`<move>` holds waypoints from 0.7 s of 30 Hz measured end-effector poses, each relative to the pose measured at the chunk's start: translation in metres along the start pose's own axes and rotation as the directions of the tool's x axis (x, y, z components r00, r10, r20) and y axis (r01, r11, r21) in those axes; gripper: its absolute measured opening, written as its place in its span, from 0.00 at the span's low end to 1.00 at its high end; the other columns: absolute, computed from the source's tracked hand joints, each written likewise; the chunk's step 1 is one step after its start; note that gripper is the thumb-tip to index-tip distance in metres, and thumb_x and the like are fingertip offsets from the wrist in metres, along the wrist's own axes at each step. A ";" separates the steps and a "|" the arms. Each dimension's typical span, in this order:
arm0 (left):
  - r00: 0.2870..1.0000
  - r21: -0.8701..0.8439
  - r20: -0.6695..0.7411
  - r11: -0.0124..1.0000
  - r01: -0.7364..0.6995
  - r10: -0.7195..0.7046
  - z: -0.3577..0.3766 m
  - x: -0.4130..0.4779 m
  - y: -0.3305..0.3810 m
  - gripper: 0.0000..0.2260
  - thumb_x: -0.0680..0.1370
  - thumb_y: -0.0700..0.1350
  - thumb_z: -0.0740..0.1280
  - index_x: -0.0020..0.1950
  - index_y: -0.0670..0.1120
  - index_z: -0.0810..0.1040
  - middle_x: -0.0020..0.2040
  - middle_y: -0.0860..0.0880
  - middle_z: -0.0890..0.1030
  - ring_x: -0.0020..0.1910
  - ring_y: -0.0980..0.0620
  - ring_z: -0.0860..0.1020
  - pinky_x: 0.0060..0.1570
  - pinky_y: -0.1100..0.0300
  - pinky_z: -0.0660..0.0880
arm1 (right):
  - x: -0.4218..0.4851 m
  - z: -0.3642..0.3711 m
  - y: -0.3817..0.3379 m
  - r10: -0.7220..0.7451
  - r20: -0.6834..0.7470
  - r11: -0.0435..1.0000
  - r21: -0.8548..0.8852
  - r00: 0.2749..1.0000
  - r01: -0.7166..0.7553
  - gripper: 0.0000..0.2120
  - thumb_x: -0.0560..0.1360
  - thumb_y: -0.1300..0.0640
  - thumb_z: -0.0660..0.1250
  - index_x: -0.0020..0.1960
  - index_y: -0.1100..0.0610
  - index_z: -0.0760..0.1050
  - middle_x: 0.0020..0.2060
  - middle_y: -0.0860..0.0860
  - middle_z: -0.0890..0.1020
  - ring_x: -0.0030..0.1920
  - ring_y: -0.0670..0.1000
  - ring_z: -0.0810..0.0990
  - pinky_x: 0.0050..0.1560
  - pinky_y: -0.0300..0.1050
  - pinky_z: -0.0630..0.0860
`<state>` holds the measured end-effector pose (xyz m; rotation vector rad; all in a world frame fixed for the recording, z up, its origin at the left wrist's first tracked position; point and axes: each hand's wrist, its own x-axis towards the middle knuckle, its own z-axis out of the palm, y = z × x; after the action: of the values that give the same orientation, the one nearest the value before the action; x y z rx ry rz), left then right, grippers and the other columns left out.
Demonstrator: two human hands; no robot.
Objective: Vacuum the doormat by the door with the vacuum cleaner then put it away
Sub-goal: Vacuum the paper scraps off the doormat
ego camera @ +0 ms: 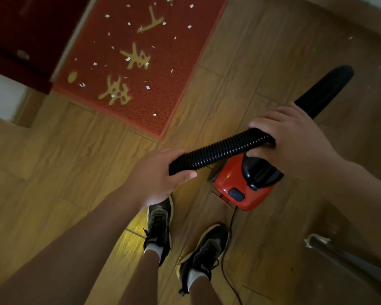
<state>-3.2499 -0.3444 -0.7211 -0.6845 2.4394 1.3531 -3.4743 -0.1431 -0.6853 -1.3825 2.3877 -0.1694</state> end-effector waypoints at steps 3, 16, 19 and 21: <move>1.000 0.032 0.012 0.999 -0.007 0.007 -0.007 -0.003 -0.010 0.11 0.78 0.56 0.72 0.56 0.52 0.83 0.41 0.54 0.79 0.40 0.55 0.77 0.41 0.48 0.76 | 0.010 0.001 -0.016 -0.011 0.065 1.000 -0.008 0.998 0.012 0.25 0.73 0.39 0.70 0.64 0.52 0.78 0.57 0.48 0.83 0.65 0.55 0.76 0.76 0.61 0.56; 0.995 -0.037 -0.008 0.994 -0.101 0.101 -0.017 0.001 -0.024 0.07 0.79 0.58 0.69 0.51 0.57 0.77 0.38 0.57 0.75 0.39 0.58 0.74 0.37 0.56 0.65 | 0.049 0.015 -0.091 -0.257 0.126 0.966 0.005 0.958 0.259 0.21 0.71 0.47 0.76 0.60 0.55 0.80 0.49 0.49 0.85 0.51 0.55 0.82 0.61 0.57 0.71; 0.998 -0.069 -0.025 0.996 -0.053 0.051 -0.020 0.001 -0.032 0.14 0.79 0.57 0.71 0.62 0.55 0.79 0.42 0.58 0.77 0.43 0.59 0.75 0.39 0.58 0.66 | 0.053 0.014 -0.091 -0.229 0.117 0.973 0.047 0.966 0.225 0.22 0.72 0.46 0.75 0.62 0.54 0.79 0.50 0.47 0.84 0.52 0.54 0.81 0.60 0.55 0.70; 0.999 -0.056 -0.040 0.998 -0.024 0.022 -0.023 -0.001 -0.038 0.16 0.78 0.56 0.72 0.64 0.55 0.79 0.46 0.57 0.79 0.45 0.58 0.77 0.43 0.57 0.71 | 0.055 0.012 -0.090 -0.183 0.112 0.982 0.073 0.977 0.175 0.23 0.73 0.46 0.74 0.64 0.54 0.78 0.52 0.47 0.84 0.55 0.53 0.81 0.61 0.55 0.68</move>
<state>-3.2290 -0.3811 -0.7355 -0.7049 2.4550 1.4351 -3.4213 -0.2353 -0.6846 -1.5330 2.1431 -0.2026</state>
